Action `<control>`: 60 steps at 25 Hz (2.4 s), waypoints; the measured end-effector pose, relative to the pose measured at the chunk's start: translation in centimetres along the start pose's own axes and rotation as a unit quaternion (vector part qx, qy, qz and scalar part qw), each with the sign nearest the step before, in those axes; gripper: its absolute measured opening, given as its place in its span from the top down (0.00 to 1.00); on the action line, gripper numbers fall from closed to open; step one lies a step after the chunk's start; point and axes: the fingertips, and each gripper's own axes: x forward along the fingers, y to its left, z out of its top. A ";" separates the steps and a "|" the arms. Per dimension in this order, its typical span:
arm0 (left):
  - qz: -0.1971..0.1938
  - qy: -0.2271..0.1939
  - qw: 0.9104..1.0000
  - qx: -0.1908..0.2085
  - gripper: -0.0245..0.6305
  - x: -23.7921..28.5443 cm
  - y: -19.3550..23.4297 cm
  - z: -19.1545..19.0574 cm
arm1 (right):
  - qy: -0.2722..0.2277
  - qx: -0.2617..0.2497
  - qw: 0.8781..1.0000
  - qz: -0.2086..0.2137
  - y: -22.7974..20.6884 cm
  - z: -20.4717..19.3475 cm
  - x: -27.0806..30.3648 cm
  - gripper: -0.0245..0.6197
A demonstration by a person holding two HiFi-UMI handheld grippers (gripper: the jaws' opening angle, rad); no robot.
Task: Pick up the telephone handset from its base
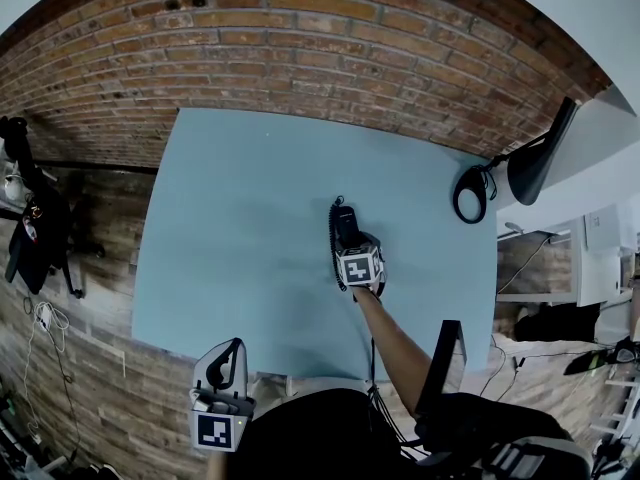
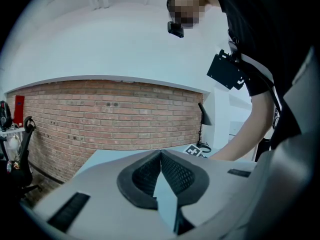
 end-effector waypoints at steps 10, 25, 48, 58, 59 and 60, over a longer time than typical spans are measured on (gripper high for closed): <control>-0.003 -0.001 1.000 -0.007 0.92 0.6 0.4 -0.2 | 0.004 0.020 1.000 -0.003 0.0 -0.4 -0.1 0.57; -0.005 0.009 1.000 -0.008 0.92 0.6 0.7 -0.8 | -0.003 0.011 1.000 -0.005 0.3 -0.3 -0.8 0.58; -0.008 0.020 1.000 -0.009 0.92 0.5 0.7 -1.4 | -0.017 -0.088 0.996 -0.029 1.2 -0.5 -2.1 0.58; -0.008 0.025 1.000 -0.011 0.92 0.6 0.9 -1.6 | -0.027 -0.033 0.999 -0.010 0.9 -0.7 -2.2 0.58; -0.008 0.023 1.000 -0.011 0.92 0.6 0.9 -1.6 | -0.031 -0.034 0.999 -0.010 0.9 -0.6 -2.3 0.58; -0.009 0.021 1.000 -0.011 0.92 0.6 0.9 -1.6 | -0.040 -0.041 0.998 -0.012 0.9 -0.3 -2.6 0.58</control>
